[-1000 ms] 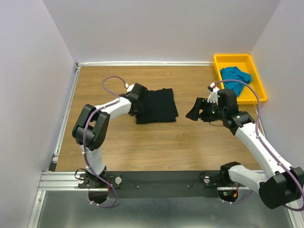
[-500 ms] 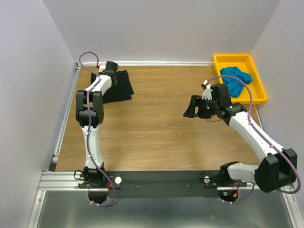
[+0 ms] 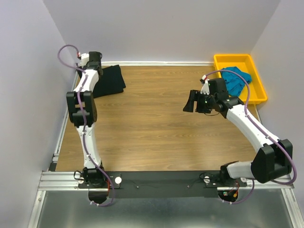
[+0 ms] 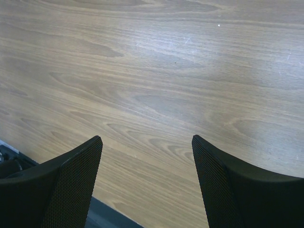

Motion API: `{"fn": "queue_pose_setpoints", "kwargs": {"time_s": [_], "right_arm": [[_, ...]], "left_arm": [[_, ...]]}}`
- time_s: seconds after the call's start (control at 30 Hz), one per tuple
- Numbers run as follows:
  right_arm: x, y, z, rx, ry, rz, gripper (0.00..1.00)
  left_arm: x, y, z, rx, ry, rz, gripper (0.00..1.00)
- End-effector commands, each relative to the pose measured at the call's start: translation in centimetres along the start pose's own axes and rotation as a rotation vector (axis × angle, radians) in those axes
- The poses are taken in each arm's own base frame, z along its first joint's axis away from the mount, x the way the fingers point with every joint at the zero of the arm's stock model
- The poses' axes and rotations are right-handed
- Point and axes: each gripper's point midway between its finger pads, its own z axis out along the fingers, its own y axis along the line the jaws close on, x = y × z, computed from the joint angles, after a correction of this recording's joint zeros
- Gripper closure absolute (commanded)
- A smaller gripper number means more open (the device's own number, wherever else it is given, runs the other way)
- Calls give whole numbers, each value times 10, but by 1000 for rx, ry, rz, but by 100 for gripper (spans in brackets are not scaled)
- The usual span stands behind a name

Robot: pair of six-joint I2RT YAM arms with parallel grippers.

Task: Fold and stack the t-shirts
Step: Neatly place the folded tshirt to the corner

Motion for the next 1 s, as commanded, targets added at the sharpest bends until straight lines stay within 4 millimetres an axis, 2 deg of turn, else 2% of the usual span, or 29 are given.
{"fn": "queue_pose_setpoints", "kwargs": {"time_s": [0.0, 0.03, 0.07, 0.1, 0.13, 0.17, 0.2, 0.23, 0.43, 0.53, 0.77, 0.83, 0.97], "right_arm": [[-10, -1, -10, 35, -45, -23, 17], [-10, -1, -12, 35, -51, -28, 17], [-10, -2, -14, 42, -57, -25, 17], [-9, -2, -18, 44, -69, -24, 17], [-8, -5, -20, 56, -76, -32, 17], [-7, -6, -21, 61, -81, -32, 17], [-7, -6, -23, 61, -87, -40, 17], [-5, -7, -26, 65, -93, -53, 17], [-3, -5, -36, 51, -118, -93, 16], [-2, -5, -39, 54, -125, -104, 16], [-2, -9, -39, 72, -127, -110, 15], [-2, -10, -37, 75, -121, -106, 15], [-5, -9, -37, 78, -122, -103, 15]], "left_arm": [[-36, -12, -62, 308, -1, -461, 38], [-34, -17, -72, 366, 10, -522, 38], [8, -32, -75, 440, 110, -534, 38], [-1, -30, -95, 493, 117, -680, 38], [25, -39, -98, 533, 163, -724, 39], [32, -40, -101, 538, 181, -790, 39], [31, -38, -108, 548, 173, -839, 39], [41, -42, -107, 542, 195, -902, 39], [68, -56, -94, 474, 301, -1014, 39], [67, -61, -94, 453, 272, -1077, 37], [91, -75, -80, 404, 322, -1138, 35], [98, -75, -71, 375, 320, -1137, 40], [105, -78, -62, 345, 317, -1133, 60]]}}
